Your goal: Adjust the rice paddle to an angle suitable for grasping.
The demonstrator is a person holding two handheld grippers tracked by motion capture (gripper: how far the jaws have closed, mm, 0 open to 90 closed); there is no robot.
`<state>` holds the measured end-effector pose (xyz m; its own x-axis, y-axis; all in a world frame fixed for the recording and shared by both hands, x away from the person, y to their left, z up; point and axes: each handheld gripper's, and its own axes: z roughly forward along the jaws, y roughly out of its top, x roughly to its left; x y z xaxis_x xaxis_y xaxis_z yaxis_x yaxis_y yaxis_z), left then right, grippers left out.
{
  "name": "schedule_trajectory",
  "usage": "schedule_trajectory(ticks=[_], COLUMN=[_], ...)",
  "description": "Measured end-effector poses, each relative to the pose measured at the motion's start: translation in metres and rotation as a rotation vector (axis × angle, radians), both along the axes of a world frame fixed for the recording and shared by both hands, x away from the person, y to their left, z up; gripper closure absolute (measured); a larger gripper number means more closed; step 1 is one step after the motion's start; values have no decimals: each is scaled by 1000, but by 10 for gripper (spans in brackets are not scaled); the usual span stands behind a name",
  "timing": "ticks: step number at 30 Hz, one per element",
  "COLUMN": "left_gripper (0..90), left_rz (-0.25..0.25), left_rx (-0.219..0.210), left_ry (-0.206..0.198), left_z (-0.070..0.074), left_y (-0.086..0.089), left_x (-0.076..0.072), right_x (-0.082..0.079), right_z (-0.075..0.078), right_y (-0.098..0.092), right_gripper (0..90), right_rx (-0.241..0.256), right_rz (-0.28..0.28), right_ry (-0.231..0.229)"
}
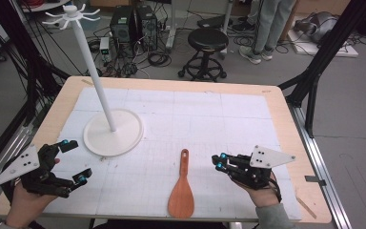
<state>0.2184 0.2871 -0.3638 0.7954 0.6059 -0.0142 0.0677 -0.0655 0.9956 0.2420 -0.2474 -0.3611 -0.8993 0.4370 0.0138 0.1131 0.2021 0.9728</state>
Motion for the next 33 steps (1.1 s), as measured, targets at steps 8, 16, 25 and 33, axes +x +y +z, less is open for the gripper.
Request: schedule_trajectory(ticks=[8,16,25,33], left_gripper=[18,18,18,18], left_rz=[9,19,20,28], left_rx=[2,-1,1,8], left_ry=[-8,-1,9,15], left_z=[0,-1,-3,-4], left_y=[0,1,1,2], left_x=[0,1,2,3], right_x=[4,7,11,15], right_z=[-9,-17,-25,-34], right_y=[11,26,48,68], right_gripper=[887,887,887,887], right_rx=[42,-3,-44,-107], right_rz=[47,110,164,207], right_ry=[45,53,63,107])
